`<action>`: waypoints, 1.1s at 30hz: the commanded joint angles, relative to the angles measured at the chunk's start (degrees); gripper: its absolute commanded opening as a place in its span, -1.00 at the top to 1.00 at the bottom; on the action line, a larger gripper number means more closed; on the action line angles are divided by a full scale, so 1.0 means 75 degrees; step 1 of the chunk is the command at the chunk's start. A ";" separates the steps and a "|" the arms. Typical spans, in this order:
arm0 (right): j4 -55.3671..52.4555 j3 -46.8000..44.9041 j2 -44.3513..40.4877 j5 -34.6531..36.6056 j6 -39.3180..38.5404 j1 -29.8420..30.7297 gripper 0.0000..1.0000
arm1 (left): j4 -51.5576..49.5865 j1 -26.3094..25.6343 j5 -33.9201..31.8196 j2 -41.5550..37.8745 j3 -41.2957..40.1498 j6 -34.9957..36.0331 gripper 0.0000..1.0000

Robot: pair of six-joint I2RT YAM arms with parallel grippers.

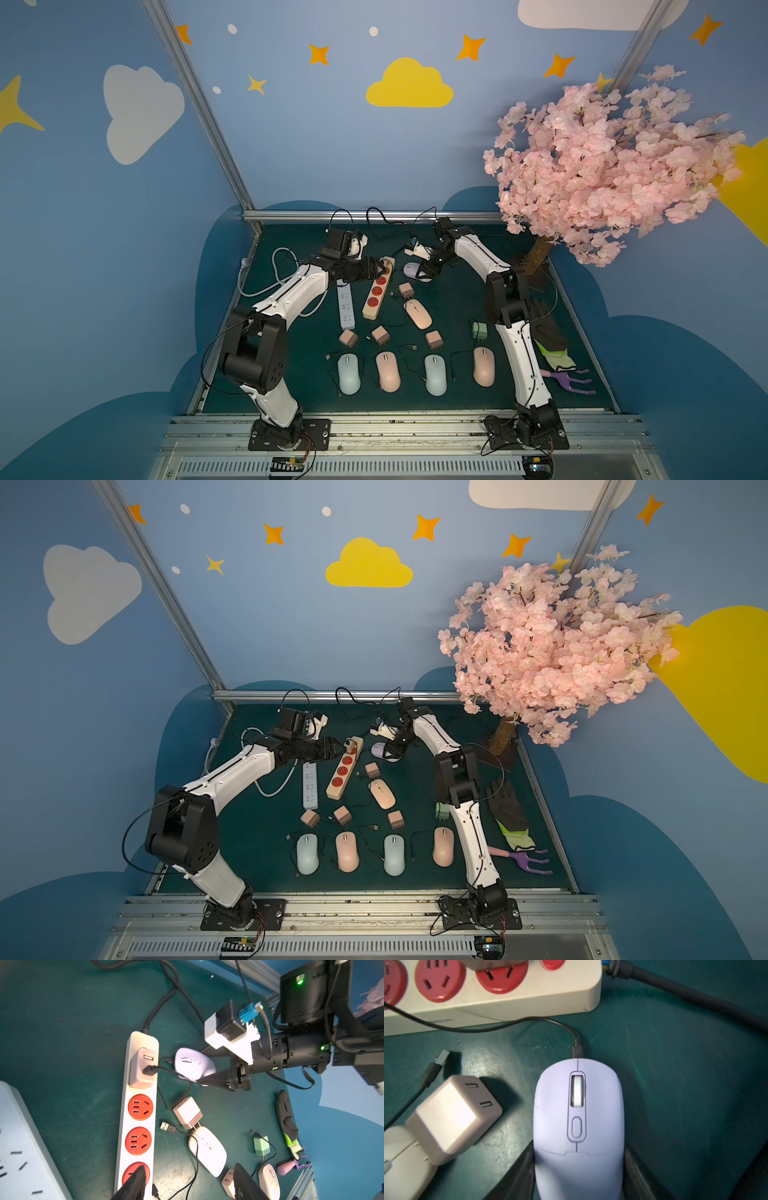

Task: Unplug the wireless mouse
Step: Move the mouse to the center of the board, then pick up the mouse from the center of the board.

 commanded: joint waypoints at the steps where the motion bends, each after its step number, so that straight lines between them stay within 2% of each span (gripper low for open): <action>1: -0.0656 -0.0202 -0.0427 0.0725 0.0415 0.0048 -0.08 | -0.0356 0.0040 -0.0588 -0.0487 -0.0257 -0.0131 -0.33; 4: -0.1048 -0.0268 -0.0615 0.1339 0.0737 0.0059 -0.05 | -0.0533 0.0042 -0.1374 -0.0887 -0.0530 -0.0322 -0.36; 6: -0.1119 -0.0544 -0.0793 0.1694 0.1141 0.0061 -0.05 | -0.0593 0.0028 -0.1572 -0.1088 -0.0717 -0.0410 -0.36; 11: -0.0432 -0.2495 -0.1881 0.1847 0.1970 0.0053 -0.12 | -0.0597 0.0008 -0.1520 -0.1463 -0.1150 -0.0588 -0.36; 15: 0.0157 -0.3622 -0.2423 0.1755 0.2048 0.0057 -0.44 | -0.0594 -0.0064 -0.1452 -0.1609 -0.1338 -0.0611 -0.36; 20: -0.0262 -0.3224 -0.2005 0.1621 0.1885 0.0051 -0.65 | -0.0618 -0.0079 -0.1444 -0.1705 -0.1401 -0.0624 -0.36; 23: -0.0321 -0.3014 -0.1823 0.1489 0.1821 0.0051 -0.67 | -0.0632 -0.0085 -0.1448 -0.1747 -0.1431 -0.0624 -0.36; 33: -0.0549 -0.2513 -0.1375 0.1472 0.1557 0.0114 -0.43 | -0.0682 -0.0082 -0.1448 -0.1748 -0.1421 -0.0615 -0.35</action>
